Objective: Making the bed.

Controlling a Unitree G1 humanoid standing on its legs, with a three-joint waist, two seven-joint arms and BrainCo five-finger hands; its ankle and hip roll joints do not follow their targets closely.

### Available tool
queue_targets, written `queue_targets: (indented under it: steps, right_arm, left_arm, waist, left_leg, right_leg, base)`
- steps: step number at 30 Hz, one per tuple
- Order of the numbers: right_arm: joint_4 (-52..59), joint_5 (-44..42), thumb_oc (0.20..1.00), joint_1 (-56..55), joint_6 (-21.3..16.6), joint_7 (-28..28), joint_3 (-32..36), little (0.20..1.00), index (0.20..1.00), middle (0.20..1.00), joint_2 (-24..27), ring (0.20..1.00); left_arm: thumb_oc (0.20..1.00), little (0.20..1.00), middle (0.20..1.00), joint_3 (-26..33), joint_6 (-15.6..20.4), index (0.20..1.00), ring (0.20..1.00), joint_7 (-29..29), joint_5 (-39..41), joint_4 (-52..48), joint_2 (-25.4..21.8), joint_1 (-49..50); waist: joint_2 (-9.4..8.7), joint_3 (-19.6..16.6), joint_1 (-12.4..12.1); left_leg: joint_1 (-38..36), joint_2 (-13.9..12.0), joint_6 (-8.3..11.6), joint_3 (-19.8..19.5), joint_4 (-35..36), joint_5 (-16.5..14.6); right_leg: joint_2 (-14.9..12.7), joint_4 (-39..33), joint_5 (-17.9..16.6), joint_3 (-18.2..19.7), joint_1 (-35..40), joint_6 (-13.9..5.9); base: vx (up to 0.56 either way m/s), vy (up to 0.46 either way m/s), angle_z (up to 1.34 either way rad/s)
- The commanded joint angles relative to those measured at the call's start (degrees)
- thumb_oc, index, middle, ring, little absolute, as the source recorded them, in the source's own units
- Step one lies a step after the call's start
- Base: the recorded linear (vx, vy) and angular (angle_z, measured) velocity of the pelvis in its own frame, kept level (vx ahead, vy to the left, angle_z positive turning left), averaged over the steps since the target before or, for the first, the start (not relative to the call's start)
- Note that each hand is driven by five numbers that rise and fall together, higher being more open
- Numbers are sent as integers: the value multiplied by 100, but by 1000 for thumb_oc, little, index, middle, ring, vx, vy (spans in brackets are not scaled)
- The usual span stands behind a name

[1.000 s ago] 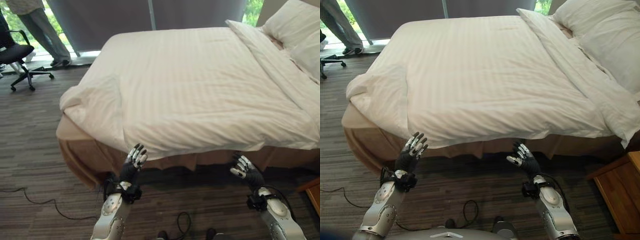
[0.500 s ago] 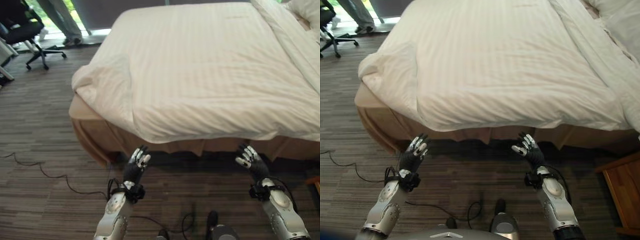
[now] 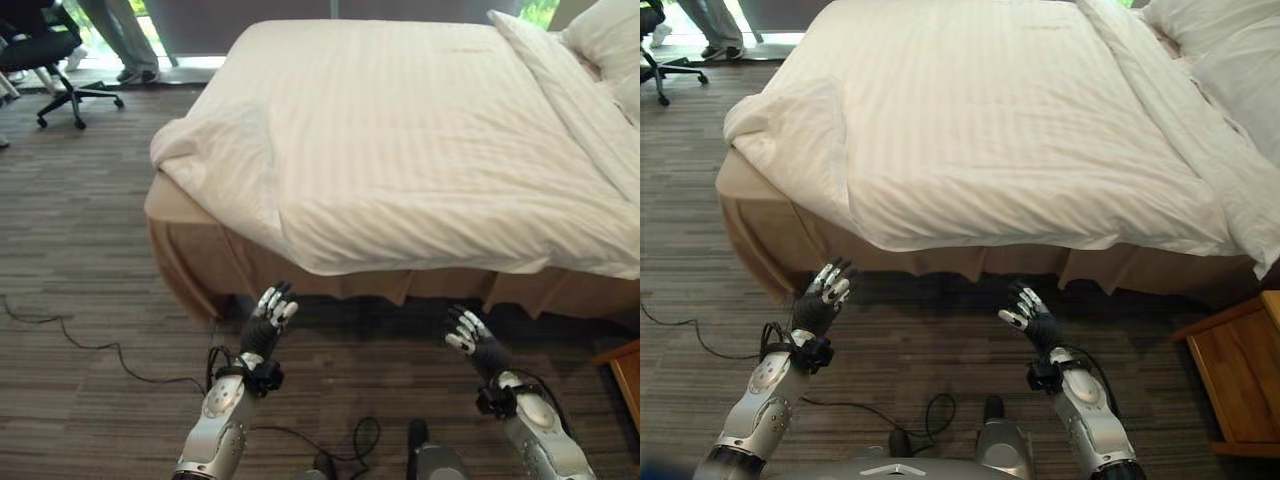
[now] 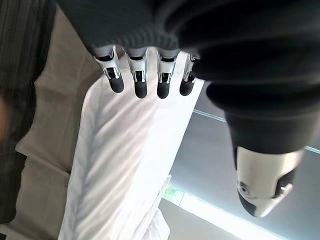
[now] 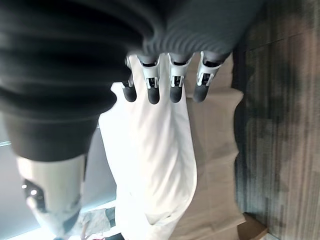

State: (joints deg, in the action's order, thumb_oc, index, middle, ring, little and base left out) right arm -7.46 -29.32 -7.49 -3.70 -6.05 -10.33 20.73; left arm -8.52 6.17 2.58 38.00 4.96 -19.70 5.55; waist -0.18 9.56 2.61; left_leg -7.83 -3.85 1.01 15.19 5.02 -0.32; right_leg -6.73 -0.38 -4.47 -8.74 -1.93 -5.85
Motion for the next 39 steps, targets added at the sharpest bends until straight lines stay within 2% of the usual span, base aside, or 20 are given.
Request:
queue_targets:
  steps: [1,11,15,17,19,20,22,23,25,26,28,30,31,33,34,35,36,37,38,39]
  right_arm:
    - [264,-77,1000,194,-310,-6,98,1000,1000,1000,69,1000]
    - [283,-64,1000,98,-270,-21,156,1000,1000,1000,155,1000]
    - [319,-132,1000,242,-340,32,142,1000,1000,1000,218,1000]
    - [348,-74,1000,226,-370,50,149,1000,1000,1000,276,1000]
    - [344,59,1000,199,-348,85,152,1000,1000,1000,307,1000]
    - [413,117,1000,141,-350,83,192,1000,1000,1000,322,1000]
    - [461,57,1000,11,-381,96,280,1000,1000,1000,328,1000]
    - [397,71,1000,26,-440,125,265,1000,1000,1000,385,1000]
    - [365,95,1000,24,-431,140,262,1000,1000,1000,419,1000]
    - [310,100,1000,15,-432,191,262,1000,1000,1000,473,1000]
    - [312,111,1000,22,-431,210,252,1000,1000,1000,492,1000]
    - [298,108,1000,108,-397,160,210,1000,1000,1000,544,1000]
    - [299,108,1000,106,-396,160,210,1000,1000,1000,544,1000]
    - [291,27,1000,183,-381,134,189,1000,1000,1000,495,1000]
    - [306,1,1000,152,-374,127,230,1000,1000,1000,430,1000]
    - [291,50,1000,112,-312,116,239,1000,1000,1000,353,1000]
    - [235,119,1000,110,-295,126,197,1000,1000,1000,276,1000]
    - [127,209,1000,172,-260,205,132,1000,1000,1000,223,1000]
    - [39,-64,1000,308,-254,249,-55,1000,1000,1000,0,1000]
    - [36,-65,1000,312,-255,248,-57,1000,1000,1000,-1,1000]
  left_arm:
    - [1000,1000,1000,20,276,1000,1000,19,83,-147,-30,-295]
    - [1000,1000,1000,-29,233,1000,1000,39,141,-222,39,-212]
    - [1000,1000,1000,38,257,1000,1000,16,180,-226,33,-268]
    - [1000,1000,1000,-11,282,1000,1000,-16,261,-219,39,-393]
    - [1000,1000,1000,-18,278,1000,1000,-8,283,-208,67,-428]
    - [1000,1000,1000,-39,274,1000,1000,6,293,-193,87,-455]
    - [1000,1000,1000,-122,319,1000,1000,-23,239,-117,155,-548]
    - [1000,1000,1000,-167,377,1000,1000,-87,210,-31,162,-661]
    - [1000,1000,1000,-174,394,1000,1000,-101,245,-19,169,-714]
    - [1000,1000,1000,-170,441,1000,1000,-139,332,-20,165,-810]
    - [1000,1000,1000,-160,449,1000,1000,-149,351,-27,151,-837]
    - [1000,1000,1000,-99,473,1000,1000,-136,433,-37,107,-860]
    - [1000,1000,1000,-99,473,1000,1000,-136,434,-38,106,-859]
    - [1000,1000,1000,-48,528,1000,1000,-141,456,-50,19,-829]
    - [1000,1000,1000,-58,495,1000,1000,-171,498,-38,-52,-856]
    - [1000,1000,1000,-68,496,1000,1000,-156,509,-35,-115,-874]
    - [1000,1000,1000,-178,496,1000,1000,-129,458,-17,-177,-937]
    - [1000,1000,1000,-227,480,1000,1000,-150,340,-18,-221,-1003]
    - [1000,1000,1000,-162,443,1000,1000,-131,258,-116,-355,-857]
    - [1000,1000,1000,-159,441,1000,1000,-131,258,-118,-356,-856]
  waist:
    - [-211,-208,-36]
    - [-207,-285,-25]
    - [-335,-2,-164]
    - [-300,89,-87]
    - [-274,82,-76]
    - [-225,32,-12]
    - [-127,-25,51]
    - [-39,-4,42]
    - [-5,5,60]
    - [43,-20,77]
    - [57,-37,53]
    - [78,-82,-58]
    - [74,-71,-53]
    - [65,-176,-71]
    - [-6,-236,-6]
    - [-71,-281,-10]
    - [-178,-282,-47]
    - [-194,-237,-82]
    - [-53,-19,-89]
    - [-63,-33,-92]
  left_leg:
    - [124,264,-53,-257,-189,-117]
    - [96,194,44,-315,-201,-56]
    - [883,5,327,-446,-1667,179]
    - [1249,-340,429,-122,-1868,486]
    - [1182,-435,431,-65,-1611,510]
    - [1065,-510,408,82,-1299,427]
    - [1121,-680,455,168,-693,671]
    - [1340,-991,583,12,-345,1086]
    - [1378,-1119,662,36,-166,1242]
    - [1510,-1447,807,42,-69,1444]
    - [1507,-1581,877,-104,-53,1523]
    - [1381,-1897,1111,-801,-251,1631]
    - [1374,-1894,1114,-806,-260,1623]
    - [1343,-1876,1102,-1089,-679,1359]
    - [1415,-1773,1064,-794,-850,1031]
    - [1467,-1650,1039,-683,-1020,767]
    - [1511,-1429,852,-625,-1188,508]
    - [1526,-1252,664,-512,-1337,327]
    - [1319,-878,307,-292,-1207,231]
    - [1326,-864,299,-280,-1190,244]
  right_leg:
    - [274,226,479,50,308,-75]
    - [323,-16,518,-135,539,19]
    - [262,-7,537,-289,524,142]
    - [195,62,656,-539,554,196]
    - [150,83,706,-574,597,167]
    - [114,83,754,-652,634,114]
    - [2,114,831,-730,662,26]
    - [-125,119,859,-674,723,-39]
    - [-190,108,893,-662,809,-81]
    - [-369,64,931,-566,996,-182]
    - [-455,53,951,-482,1079,-222]
    - [-850,21,964,-267,1345,-396]
    - [-852,21,969,-272,1361,-398]
    - [-1151,59,844,-154,1457,-556]
    - [-1423,148,607,-126,1419,-673]
    - [-1693,242,311,-71,1418,-737]
    - [-1982,643,-228,58,1157,-730]
    - [-2170,1042,-763,108,927,-555]
    - [-2362,1932,-1348,-32,383,-336]
    - [-2374,1926,-1360,-20,361,-340]
  base:
    - [15,-53,-7]
    - [7,-67,1]
    - [-115,-87,21]
    - [-64,25,30]
    - [52,86,59]
    - [82,111,33]
    - [149,273,31]
    - [142,277,41]
    - [208,306,33]
    - [241,330,18]
    - [261,333,-12]
    - [404,537,-63]
    - [334,490,-73]
    - [296,427,-39]
    - [354,552,-20]
    - [307,618,-14]
    - [274,671,-2]
    - [256,964,17]
    - [180,758,15]
    - [177,771,22]
